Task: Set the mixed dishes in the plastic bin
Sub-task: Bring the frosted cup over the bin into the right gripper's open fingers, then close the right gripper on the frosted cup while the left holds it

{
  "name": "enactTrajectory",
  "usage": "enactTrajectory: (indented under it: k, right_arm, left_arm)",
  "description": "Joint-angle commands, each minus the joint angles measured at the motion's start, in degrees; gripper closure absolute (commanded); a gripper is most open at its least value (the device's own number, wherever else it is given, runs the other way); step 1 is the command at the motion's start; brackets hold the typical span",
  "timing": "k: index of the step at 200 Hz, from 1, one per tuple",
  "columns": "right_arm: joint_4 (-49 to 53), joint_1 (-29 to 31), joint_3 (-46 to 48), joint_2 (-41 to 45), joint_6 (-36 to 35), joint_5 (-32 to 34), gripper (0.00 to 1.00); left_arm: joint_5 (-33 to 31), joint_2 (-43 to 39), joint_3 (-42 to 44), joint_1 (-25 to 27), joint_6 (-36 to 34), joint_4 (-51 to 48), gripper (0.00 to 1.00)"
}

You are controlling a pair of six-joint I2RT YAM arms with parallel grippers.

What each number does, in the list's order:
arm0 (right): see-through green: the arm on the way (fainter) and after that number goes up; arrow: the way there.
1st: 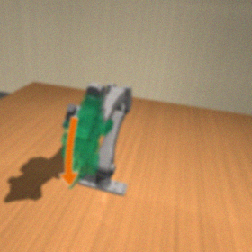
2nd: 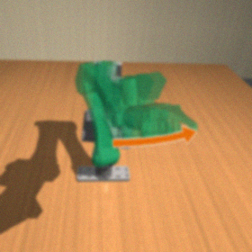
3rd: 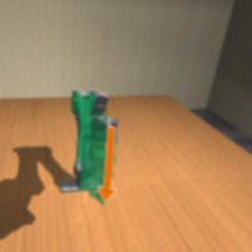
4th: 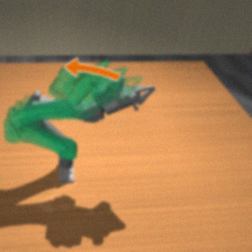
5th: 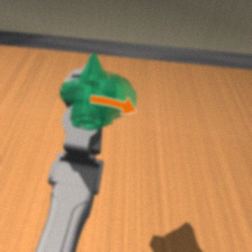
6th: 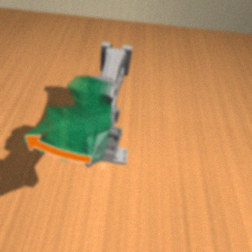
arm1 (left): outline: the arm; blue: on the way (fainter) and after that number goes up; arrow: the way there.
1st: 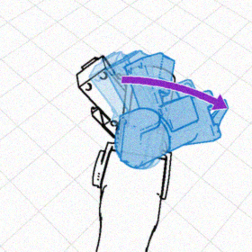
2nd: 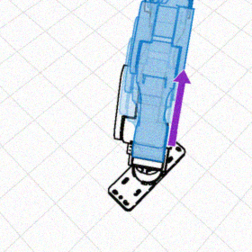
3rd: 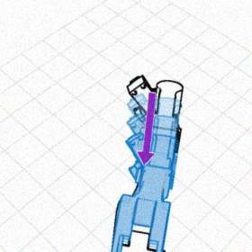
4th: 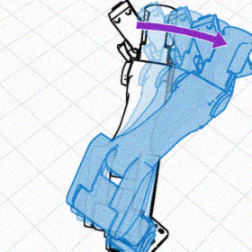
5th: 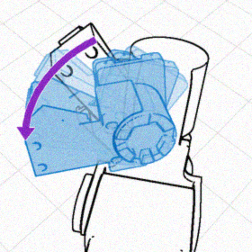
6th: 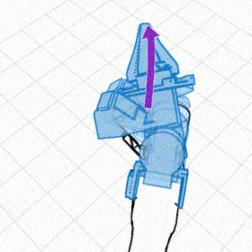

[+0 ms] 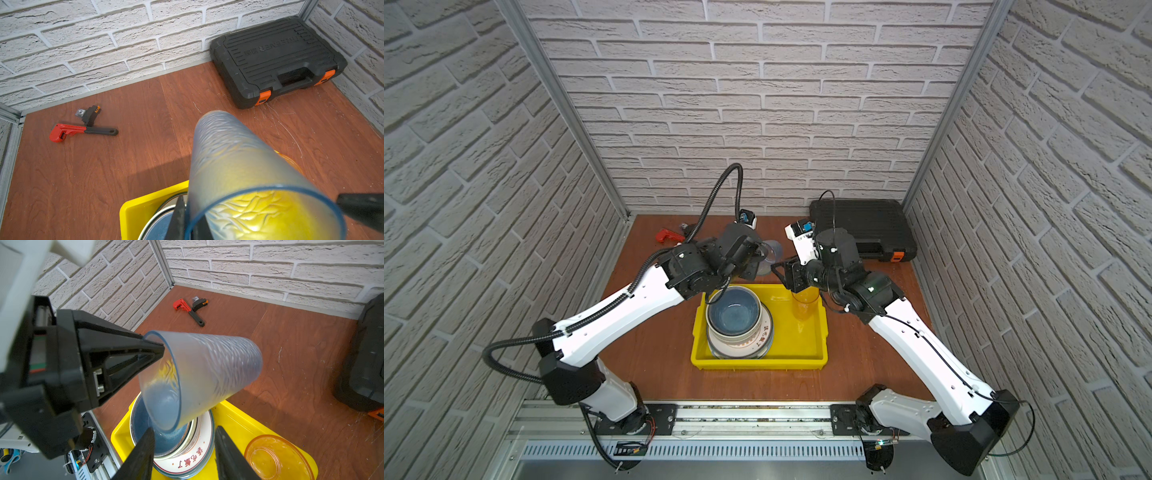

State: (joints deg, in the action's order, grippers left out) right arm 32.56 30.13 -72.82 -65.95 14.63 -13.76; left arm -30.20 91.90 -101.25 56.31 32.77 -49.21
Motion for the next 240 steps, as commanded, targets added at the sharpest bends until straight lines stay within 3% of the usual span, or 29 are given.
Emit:
enactTrajectory:
  k: [1,143,240]
  right_arm:
    - [-3.3,0.5,-1.3,0.9,0.8,0.7,0.52]
    - [-1.8,2.2,-1.1,-2.3,1.8,11.8,0.56]
    - [-0.8,2.5,-1.5,-4.3,2.9,12.5,0.61]
  left_arm:
    - [-2.1,0.5,-2.6,0.8,0.3,4.2,1.0]
    - [-3.2,1.9,-3.6,6.6,-2.4,10.1,1.0]
    - [-1.4,2.8,-5.2,8.0,-5.3,11.0,1.0]
